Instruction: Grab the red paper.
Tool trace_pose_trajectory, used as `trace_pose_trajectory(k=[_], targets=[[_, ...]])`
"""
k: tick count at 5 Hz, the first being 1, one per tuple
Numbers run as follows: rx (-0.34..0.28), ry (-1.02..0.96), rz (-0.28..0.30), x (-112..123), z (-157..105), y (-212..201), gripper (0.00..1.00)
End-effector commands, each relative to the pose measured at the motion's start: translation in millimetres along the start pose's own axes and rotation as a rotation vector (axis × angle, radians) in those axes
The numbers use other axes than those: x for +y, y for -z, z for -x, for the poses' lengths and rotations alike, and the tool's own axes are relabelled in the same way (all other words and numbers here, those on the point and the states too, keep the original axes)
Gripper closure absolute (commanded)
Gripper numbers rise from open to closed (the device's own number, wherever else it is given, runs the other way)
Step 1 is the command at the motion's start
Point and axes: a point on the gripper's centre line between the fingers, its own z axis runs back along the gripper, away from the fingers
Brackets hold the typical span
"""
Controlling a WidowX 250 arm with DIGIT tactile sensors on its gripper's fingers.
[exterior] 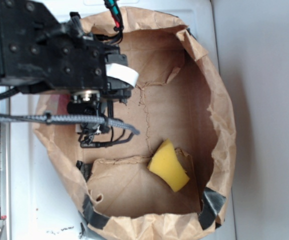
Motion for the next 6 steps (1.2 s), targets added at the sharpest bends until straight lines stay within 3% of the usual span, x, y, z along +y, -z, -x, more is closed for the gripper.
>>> trace_pose_trajectory(k=[1,5,6], targets=[[-0.042,-0.007,-0.008,0,-13,2,0.0],[-0.062,0.024,-0.036,-10,-9,33,0.0],[-0.061,-0.005,-0.021,-8,-13,28,1.0]])
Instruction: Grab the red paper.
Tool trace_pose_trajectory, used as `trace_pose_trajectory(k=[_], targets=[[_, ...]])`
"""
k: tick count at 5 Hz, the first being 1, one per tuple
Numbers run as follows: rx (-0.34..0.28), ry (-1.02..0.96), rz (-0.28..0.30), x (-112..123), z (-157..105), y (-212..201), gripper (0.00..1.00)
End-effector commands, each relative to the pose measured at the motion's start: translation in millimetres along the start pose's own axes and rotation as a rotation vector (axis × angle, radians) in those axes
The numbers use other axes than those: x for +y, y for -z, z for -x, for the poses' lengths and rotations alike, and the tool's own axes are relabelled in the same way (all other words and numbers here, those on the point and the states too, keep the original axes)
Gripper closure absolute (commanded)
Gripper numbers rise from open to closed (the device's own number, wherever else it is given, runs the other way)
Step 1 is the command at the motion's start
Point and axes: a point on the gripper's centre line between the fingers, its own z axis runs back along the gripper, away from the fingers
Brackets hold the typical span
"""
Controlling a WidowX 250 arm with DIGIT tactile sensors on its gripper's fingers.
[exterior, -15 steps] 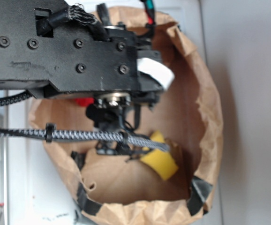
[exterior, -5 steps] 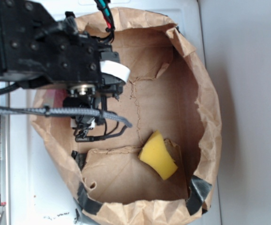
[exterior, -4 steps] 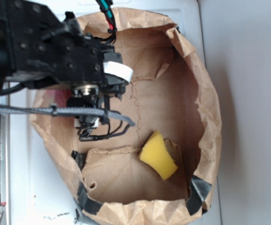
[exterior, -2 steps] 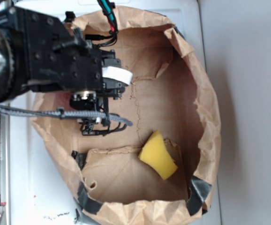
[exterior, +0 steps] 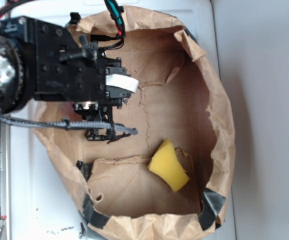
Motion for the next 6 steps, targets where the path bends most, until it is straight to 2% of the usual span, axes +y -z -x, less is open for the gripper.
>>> trace_pose_trajectory(k=[1,3,5,6], targets=[[-0.026,-0.028,0.026,3,-14,-18,1.0],[-0.033,-0.038,0.081,1,-23,-52,1.0],[-0.019,-0.058,0.209,3,-34,-118,1.0],[-0.042,-0.076,0.225,-1,-44,-138,1.0]])
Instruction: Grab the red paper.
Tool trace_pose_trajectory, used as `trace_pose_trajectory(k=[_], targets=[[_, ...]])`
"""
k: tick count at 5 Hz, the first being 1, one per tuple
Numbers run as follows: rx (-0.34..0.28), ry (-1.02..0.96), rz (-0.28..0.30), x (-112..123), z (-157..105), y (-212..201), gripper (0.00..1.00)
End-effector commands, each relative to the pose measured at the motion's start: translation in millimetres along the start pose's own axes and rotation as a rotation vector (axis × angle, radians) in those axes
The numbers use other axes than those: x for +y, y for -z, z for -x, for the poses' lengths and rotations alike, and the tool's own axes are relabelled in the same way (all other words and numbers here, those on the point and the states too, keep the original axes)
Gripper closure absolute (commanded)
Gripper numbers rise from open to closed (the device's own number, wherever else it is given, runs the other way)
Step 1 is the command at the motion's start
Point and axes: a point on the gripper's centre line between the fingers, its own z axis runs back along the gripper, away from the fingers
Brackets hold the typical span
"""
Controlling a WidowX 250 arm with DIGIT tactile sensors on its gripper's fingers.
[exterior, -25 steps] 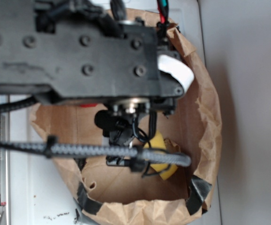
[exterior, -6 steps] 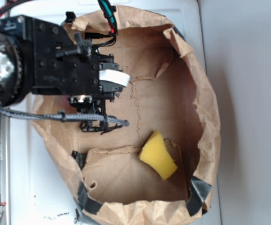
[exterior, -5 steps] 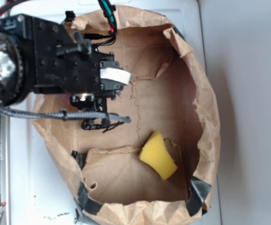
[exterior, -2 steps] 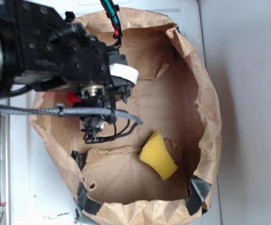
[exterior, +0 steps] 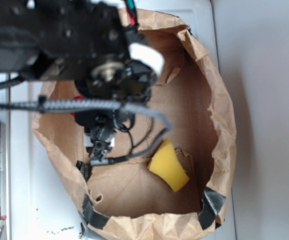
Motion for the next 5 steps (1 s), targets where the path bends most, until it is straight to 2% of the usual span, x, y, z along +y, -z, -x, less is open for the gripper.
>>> trace_pose_trajectory(k=[1,3,4,5], targets=[[-0.13,-0.013,-0.022,-20,-22,-48,1.0],[-0.176,-0.015,0.001,-45,-33,-65,1.0],[-0.171,-0.026,0.016,-44,-37,-70,1.0],[-0.198,-0.014,-0.002,-45,-34,-68,1.0]])
